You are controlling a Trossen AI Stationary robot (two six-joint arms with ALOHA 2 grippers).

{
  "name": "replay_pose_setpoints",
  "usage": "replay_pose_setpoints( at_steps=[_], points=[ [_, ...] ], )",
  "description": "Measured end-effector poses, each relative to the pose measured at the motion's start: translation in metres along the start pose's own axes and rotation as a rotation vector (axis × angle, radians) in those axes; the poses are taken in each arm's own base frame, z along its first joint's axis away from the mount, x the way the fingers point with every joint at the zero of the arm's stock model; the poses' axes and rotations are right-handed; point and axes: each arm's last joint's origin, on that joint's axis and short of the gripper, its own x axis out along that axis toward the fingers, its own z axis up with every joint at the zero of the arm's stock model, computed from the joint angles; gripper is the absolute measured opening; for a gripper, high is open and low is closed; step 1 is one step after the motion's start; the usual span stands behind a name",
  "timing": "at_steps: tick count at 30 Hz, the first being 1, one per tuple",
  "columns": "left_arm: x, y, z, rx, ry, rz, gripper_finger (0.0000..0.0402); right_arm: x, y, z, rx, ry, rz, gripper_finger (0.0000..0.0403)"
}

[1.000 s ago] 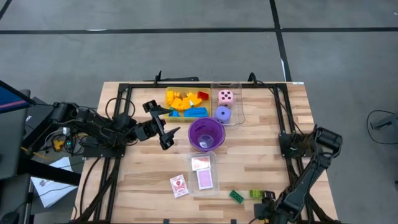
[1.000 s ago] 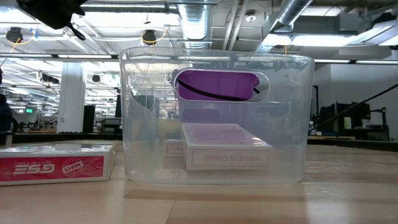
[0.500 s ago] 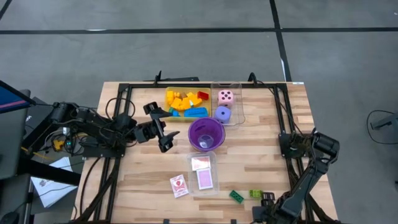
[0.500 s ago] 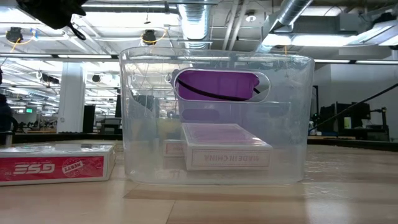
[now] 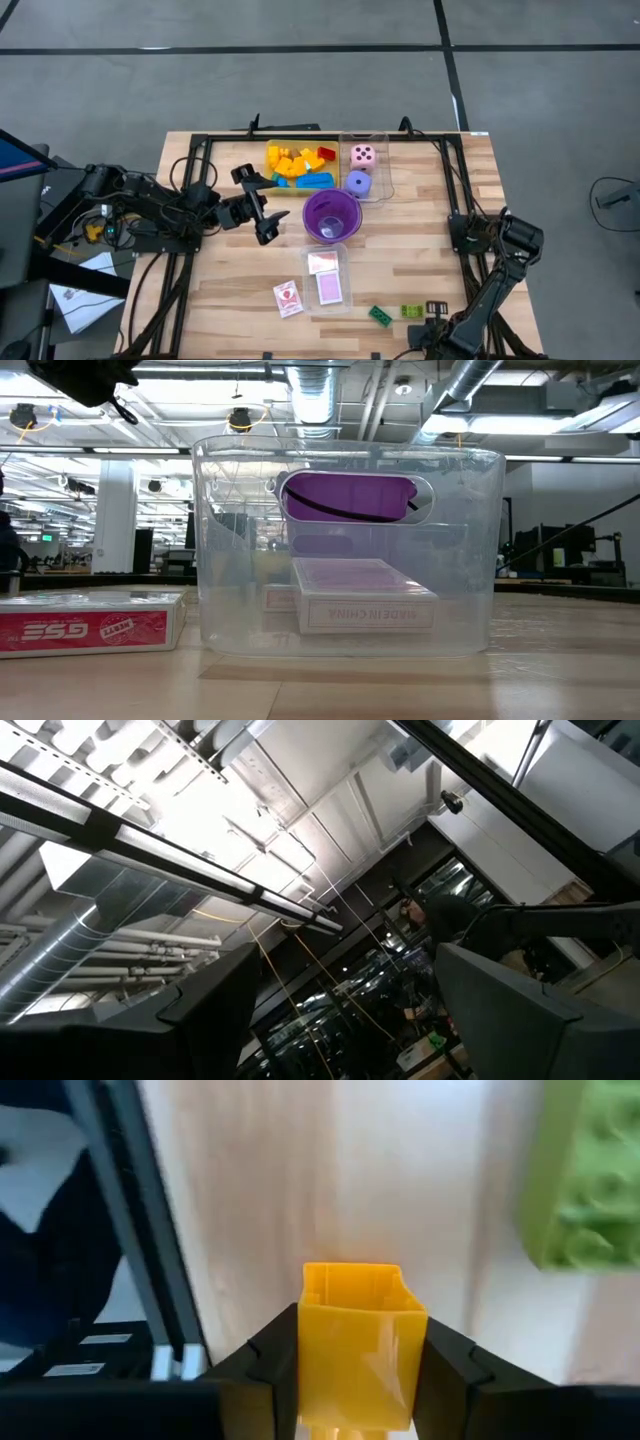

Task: Pick & Place Toys
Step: Put the yellow game piece into the yellow bin

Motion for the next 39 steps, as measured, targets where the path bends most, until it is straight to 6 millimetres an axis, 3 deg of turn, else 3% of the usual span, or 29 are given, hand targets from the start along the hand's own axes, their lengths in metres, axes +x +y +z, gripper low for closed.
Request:
replay_pose_setpoints(
  at_steps=[5, 9, 15, 19, 25, 32, 39],
  points=[
    [0.000, 0.000, 0.000, 0.000, 0.001, -0.001, 0.0296, -0.018, 0.000, -0.003, 0.085, -0.005, -0.097, 0.0126],
    [0.000, 0.000, 0.000, 0.000, 0.002, -0.001, 0.0296, -0.048, -0.001, -0.007, 0.175, -0.115, -0.193, 0.0126],
    [0.000, -0.003, -0.003, 0.000, 0.035, -0.034, 0.0296, -0.102, -0.022, -0.021, 0.383, -0.551, -0.283, 0.0126],
    [-0.001, -0.007, -0.007, 0.001, 0.078, -0.077, 0.0296, -0.124, -0.037, -0.029, 0.404, -0.894, -0.340, 0.0126],
    [-0.003, -0.017, -0.016, 0.002, 0.167, -0.170, 0.0296, -0.136, -0.064, -0.013, 0.325, -1.201, -0.423, 0.0126],
    [-0.010, -0.040, -0.019, 0.098, 0.319, -0.311, 0.0305, -0.139, -0.095, 0.020, 0.301, -1.326, -0.621, 0.0140],
    [-0.015, -0.060, -0.002, 0.158, 0.316, -0.368, 0.0335, -0.144, -0.119, 0.048, 0.359, -1.398, -0.745, 0.0125]
  ],
)
